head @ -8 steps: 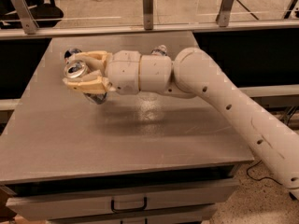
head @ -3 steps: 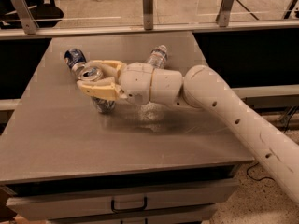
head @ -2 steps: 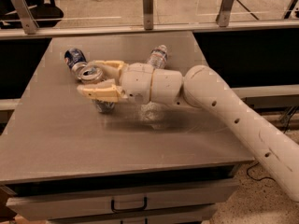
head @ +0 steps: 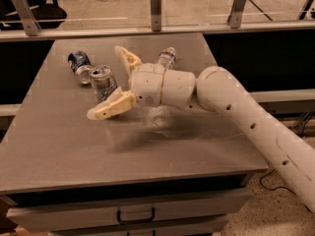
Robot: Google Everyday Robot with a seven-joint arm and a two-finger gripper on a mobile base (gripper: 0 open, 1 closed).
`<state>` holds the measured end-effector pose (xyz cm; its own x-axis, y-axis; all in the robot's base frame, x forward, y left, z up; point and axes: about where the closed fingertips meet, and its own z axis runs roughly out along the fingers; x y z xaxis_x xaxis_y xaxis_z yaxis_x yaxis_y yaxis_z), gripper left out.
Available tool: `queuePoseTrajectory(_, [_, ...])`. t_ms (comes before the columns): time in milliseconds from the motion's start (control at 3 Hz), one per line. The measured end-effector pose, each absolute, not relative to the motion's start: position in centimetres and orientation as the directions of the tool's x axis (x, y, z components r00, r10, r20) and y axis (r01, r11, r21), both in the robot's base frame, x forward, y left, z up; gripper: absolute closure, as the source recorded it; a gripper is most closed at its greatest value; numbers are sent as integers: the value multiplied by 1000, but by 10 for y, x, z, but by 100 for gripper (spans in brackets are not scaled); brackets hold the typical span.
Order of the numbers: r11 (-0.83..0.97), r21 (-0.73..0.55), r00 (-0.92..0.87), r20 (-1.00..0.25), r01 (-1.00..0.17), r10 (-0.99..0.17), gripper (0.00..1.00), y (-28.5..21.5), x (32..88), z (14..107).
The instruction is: Place redbull can upright
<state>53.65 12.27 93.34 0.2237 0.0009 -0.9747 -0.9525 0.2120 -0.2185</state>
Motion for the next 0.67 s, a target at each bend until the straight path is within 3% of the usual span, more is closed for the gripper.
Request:
queuePoseTrajectory(333, [266,-288,290,-956,-920,-32,0,92,534,963])
queuePoseTrajectory(667, [347,-441,421,-897,-828,-134,0,32,518,1034])
